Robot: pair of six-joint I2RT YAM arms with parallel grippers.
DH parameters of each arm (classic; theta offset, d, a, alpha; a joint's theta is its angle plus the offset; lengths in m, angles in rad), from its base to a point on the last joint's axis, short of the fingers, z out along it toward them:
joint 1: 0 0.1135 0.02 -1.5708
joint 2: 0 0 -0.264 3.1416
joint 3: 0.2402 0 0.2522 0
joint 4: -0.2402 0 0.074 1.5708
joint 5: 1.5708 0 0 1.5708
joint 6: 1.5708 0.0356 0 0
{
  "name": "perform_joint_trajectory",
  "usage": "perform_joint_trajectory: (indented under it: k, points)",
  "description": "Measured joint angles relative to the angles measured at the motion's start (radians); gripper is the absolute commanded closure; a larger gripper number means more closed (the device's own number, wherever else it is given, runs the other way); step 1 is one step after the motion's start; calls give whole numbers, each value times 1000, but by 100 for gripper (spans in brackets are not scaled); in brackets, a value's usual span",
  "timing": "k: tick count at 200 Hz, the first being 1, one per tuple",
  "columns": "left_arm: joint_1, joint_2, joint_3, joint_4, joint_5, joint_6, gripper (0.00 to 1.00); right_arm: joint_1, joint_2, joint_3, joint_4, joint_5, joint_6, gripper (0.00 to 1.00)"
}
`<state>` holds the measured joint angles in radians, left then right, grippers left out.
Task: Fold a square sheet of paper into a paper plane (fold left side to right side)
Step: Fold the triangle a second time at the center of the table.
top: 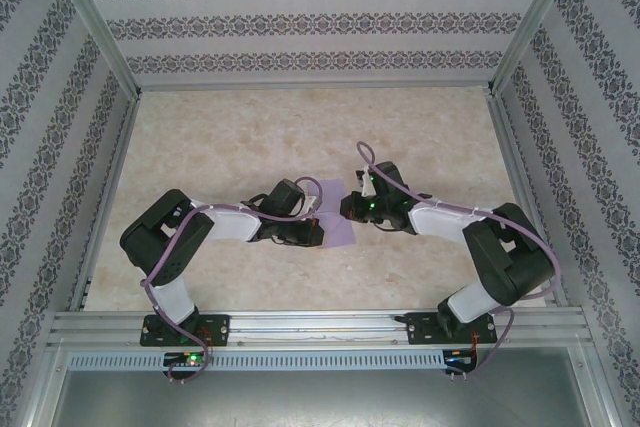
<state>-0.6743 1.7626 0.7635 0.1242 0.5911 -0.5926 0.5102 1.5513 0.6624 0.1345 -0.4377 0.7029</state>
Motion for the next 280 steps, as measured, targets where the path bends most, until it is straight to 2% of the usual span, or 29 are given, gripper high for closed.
perform_joint_trajectory:
  k: [82, 146, 226, 280]
  points:
    - [0, 0, 11, -15, 1, 0, 98, 15, 137, 19, 53, -42, 70, 100]
    - [-1, 0, 74, -119, -4, 5, 98, 9, 153, 24, 27, -42, 78, 100]
    - [-1, 61, 177, -140, 22, 13, 98, 4, 158, 24, 31, -53, 80, 100]
    - [-1, 94, 181, -141, 31, 16, 98, 2, 160, 24, 32, -58, 80, 100]
